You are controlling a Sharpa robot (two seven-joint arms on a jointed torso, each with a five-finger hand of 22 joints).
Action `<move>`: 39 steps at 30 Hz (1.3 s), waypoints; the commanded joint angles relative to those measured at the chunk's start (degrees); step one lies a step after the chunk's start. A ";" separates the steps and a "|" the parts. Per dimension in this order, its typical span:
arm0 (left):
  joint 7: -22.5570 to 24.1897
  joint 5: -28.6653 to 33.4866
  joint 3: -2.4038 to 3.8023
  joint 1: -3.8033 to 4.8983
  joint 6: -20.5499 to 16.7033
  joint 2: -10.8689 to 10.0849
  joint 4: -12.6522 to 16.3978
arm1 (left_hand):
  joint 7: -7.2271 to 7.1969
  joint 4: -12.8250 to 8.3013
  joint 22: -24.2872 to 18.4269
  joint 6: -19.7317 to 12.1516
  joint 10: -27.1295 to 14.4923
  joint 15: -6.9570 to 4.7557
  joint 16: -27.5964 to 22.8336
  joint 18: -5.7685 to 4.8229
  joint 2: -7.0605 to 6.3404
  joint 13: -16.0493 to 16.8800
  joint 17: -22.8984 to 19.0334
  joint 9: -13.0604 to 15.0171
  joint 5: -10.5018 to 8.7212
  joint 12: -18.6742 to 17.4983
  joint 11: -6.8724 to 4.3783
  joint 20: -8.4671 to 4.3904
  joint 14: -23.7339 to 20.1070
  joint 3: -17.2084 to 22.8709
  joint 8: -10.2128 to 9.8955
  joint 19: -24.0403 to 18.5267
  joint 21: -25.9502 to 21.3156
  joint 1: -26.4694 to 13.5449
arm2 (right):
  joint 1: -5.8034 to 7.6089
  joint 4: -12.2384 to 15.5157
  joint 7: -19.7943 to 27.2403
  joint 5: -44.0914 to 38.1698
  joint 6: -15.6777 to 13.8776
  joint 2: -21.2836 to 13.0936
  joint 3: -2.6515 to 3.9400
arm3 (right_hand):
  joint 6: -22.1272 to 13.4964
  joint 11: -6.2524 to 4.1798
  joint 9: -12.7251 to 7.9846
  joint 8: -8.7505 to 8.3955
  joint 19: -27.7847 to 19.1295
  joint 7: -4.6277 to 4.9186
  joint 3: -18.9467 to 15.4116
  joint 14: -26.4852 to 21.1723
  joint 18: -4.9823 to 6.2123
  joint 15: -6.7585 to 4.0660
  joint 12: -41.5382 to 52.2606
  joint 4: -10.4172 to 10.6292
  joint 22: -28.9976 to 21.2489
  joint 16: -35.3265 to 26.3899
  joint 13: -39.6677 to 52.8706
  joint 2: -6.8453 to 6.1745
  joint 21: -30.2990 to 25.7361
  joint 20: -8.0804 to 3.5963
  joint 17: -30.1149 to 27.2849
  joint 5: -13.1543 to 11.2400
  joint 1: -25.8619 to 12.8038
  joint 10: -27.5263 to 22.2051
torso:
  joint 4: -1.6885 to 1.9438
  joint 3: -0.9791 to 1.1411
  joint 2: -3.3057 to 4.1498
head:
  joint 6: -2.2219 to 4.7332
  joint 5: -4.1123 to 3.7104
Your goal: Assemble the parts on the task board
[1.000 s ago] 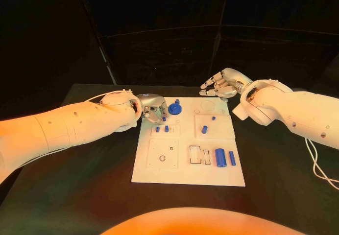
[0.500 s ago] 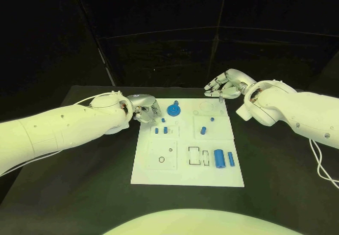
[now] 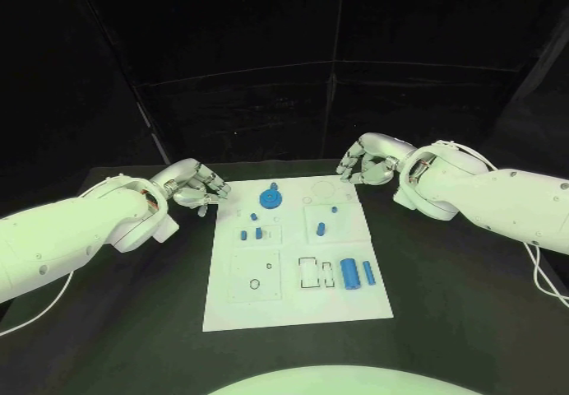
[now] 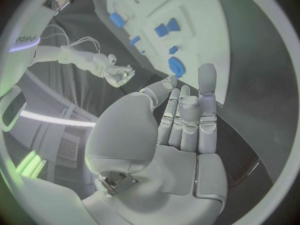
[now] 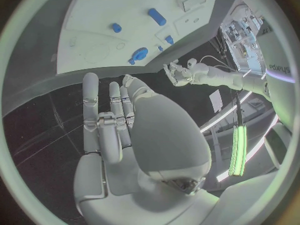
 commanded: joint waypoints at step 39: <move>15.33 35.50 -0.05 -0.21 1.57 -3.27 11.84 | 0.04 0.56 -1.02 0.45 1.51 -0.03 -1.94 0.62 0.63 0.17 -3.61 -0.08 0.00 1.70 0.02 0.04 -2.37 -0.86 0.40 -1.48 -1.57 -0.94 | -5.47 -1.84 -1.17 -25.37 3.45 4.50 -0.02 | 0.03 1.02 -0.22 -5.52 6.16 1.08 11.70 1.28 -1.28 -0.67 -6.70 0.23 11.49 -19.90 -12.37 -3.43 8.53 -0.21 -2.56 -3.58 -0.39 0.00 | -0.26 -0.14 -0.14 | -0.16 -0.02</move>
